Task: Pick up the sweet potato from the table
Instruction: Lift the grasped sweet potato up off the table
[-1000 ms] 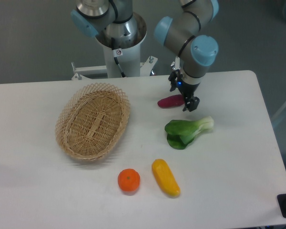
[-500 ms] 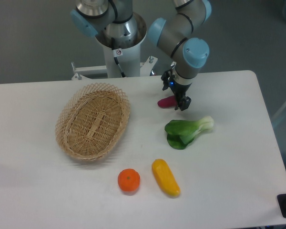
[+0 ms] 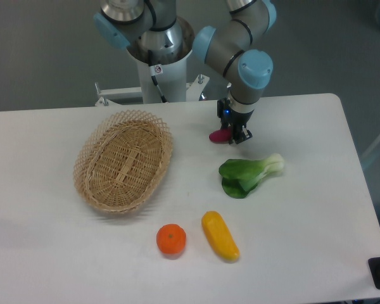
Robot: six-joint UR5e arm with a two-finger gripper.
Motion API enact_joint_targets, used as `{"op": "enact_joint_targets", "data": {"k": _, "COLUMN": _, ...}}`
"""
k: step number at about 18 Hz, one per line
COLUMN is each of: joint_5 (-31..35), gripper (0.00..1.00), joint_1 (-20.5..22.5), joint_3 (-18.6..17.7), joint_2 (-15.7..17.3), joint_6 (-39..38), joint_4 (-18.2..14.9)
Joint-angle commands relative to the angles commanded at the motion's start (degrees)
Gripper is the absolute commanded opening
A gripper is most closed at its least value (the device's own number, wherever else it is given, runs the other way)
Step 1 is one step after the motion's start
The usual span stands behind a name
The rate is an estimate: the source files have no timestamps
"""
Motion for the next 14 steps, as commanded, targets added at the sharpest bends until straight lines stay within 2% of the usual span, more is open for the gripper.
{"op": "enact_joint_targets", "data": {"k": 5, "joint_5": 0.2, "gripper": 0.23, "joint_1": 0.2, "joint_3": 3.7, "joint_2": 0.3, "joint_6": -1.4, "joint_4": -0.9}}
{"op": "enact_joint_targets", "data": {"k": 7, "joint_5": 0.1, "gripper": 0.23, "joint_1": 0.2, "joint_3": 5.9, "joint_2": 0.4, "joint_6": -1.9, "joint_4": -2.2}}
{"op": "enact_joint_targets", "data": {"k": 11, "joint_5": 0.0, "gripper": 0.23, "joint_1": 0.1, "joint_3": 12.1, "joint_2": 1.2, "joint_6": -2.4, "joint_4": -10.4}}
{"op": "enact_joint_targets", "data": {"k": 12, "joint_5": 0.0, "gripper": 0.23, "joint_1": -0.1, "joint_3": 13.7, "joint_2": 1.2, "joint_6": -3.7, "joint_4": -11.9}}
{"op": "enact_joint_targets", "data": {"k": 14, "joint_5": -0.1, "gripper": 0.23, "joint_1": -0.6, "joint_3": 16.8, "joint_2": 1.1, "joint_6": -7.4, "joint_4": -12.5}}
